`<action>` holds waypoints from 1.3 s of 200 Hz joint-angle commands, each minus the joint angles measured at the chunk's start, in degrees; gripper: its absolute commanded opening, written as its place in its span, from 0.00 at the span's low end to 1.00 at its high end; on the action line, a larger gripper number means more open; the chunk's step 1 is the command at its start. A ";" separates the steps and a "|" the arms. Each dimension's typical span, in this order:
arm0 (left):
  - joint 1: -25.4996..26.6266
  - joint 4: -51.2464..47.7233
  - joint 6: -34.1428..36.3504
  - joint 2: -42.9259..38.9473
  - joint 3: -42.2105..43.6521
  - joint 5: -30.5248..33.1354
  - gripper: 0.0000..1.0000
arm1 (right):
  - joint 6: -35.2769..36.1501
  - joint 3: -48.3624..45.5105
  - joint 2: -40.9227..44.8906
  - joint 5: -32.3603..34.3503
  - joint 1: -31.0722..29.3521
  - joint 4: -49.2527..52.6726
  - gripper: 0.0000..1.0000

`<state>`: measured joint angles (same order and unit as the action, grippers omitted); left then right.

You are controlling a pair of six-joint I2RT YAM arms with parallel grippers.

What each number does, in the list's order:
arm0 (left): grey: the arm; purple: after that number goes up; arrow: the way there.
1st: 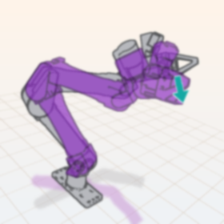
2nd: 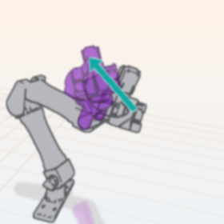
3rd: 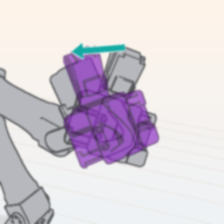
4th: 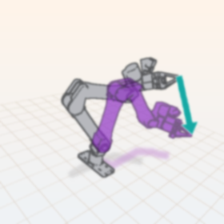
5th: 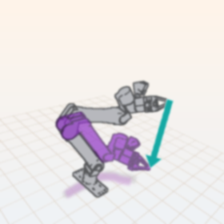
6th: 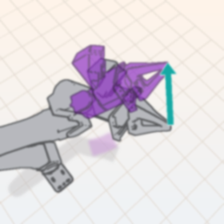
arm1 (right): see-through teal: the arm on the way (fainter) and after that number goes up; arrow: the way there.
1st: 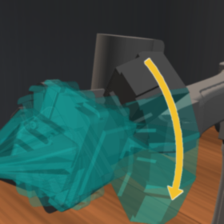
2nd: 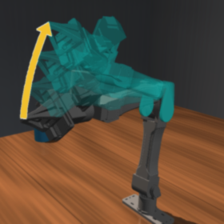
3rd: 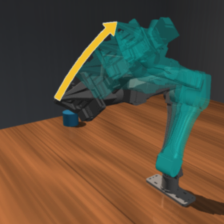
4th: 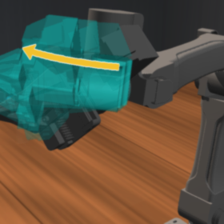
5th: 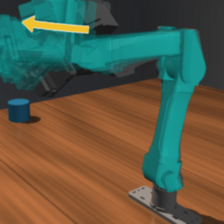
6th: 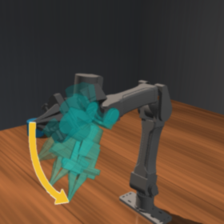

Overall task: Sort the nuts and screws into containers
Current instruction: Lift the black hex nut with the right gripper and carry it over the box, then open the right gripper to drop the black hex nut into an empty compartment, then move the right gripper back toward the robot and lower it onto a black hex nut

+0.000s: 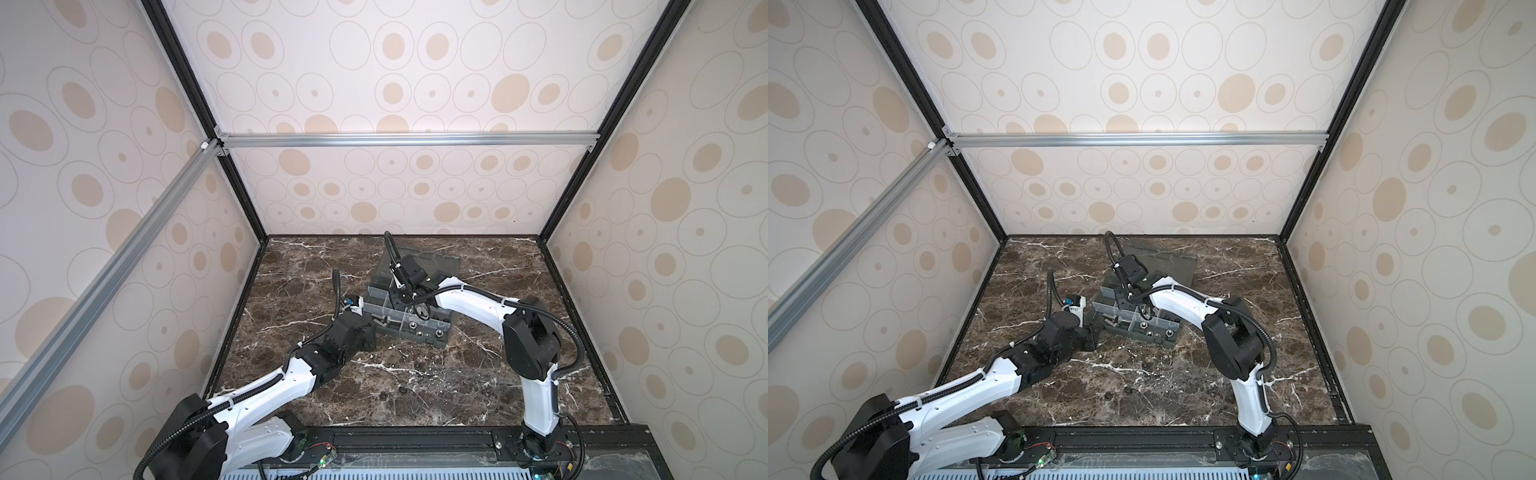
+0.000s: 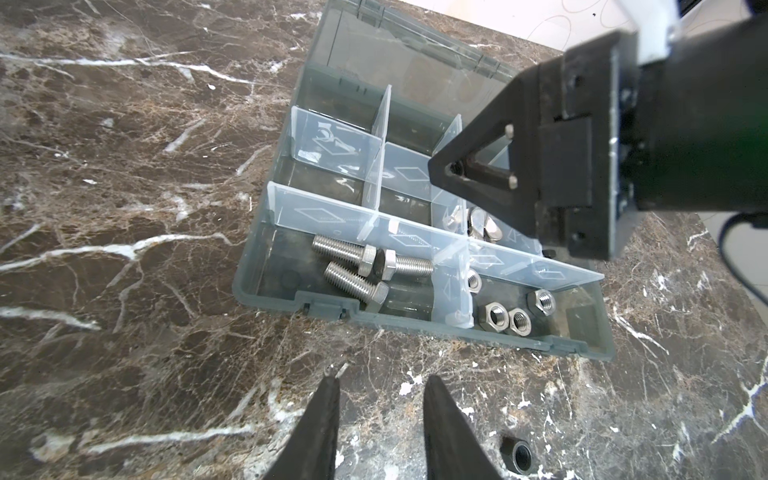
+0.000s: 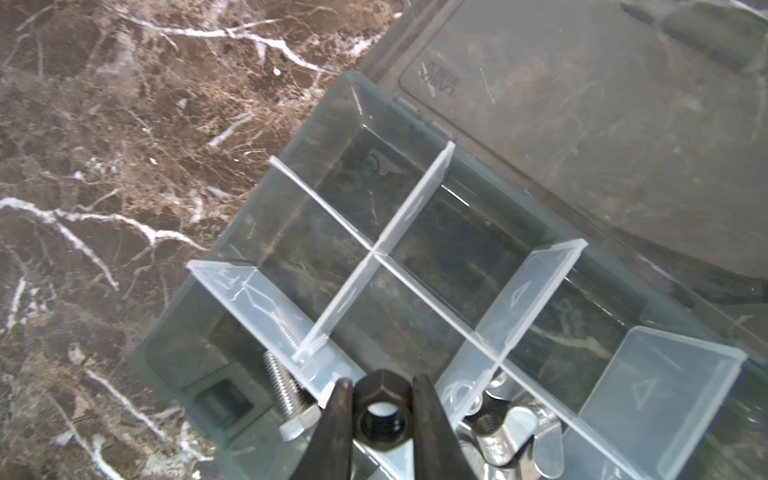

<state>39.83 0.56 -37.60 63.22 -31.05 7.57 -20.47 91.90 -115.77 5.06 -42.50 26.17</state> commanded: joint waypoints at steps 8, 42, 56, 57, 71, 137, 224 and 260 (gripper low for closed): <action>-0.41 0.59 -1.15 -0.91 0.11 0.10 0.35 | -0.01 1.62 -1.21 -0.34 0.32 0.99 0.24; -0.45 0.49 -1.24 -0.97 0.07 0.17 0.35 | -0.14 1.78 -1.30 -0.94 0.34 0.88 0.30; -0.44 0.58 -1.33 -1.00 0.22 -0.10 0.35 | -0.19 2.04 -1.30 -0.76 0.36 1.03 0.31; -0.45 0.58 -1.33 -1.00 0.21 -0.10 0.35 | -0.23 2.05 -1.30 -0.76 0.38 1.05 0.31; -0.40 0.53 -1.37 -0.99 0.20 -0.19 0.35 | -0.27 2.05 -1.17 -0.84 0.32 1.03 0.32; -0.44 0.85 -1.38 -0.64 -0.50 -0.82 0.35 | -0.16 1.15 0.47 -0.31 0.39 1.02 0.34; -0.44 -0.56 0.14 0.74 -2.51 -2.46 0.34 | -0.19 -2.77 4.87 -0.93 0.32 -0.08 0.34; -0.35 -0.97 1.12 2.21 -3.35 -4.14 0.35 | 0.08 -5.44 9.03 -0.93 0.32 -0.11 0.34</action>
<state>39.83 0.67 -37.78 64.49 -31.70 4.54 -20.51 88.47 -111.37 4.25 -42.30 26.09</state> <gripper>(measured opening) 0.345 0.343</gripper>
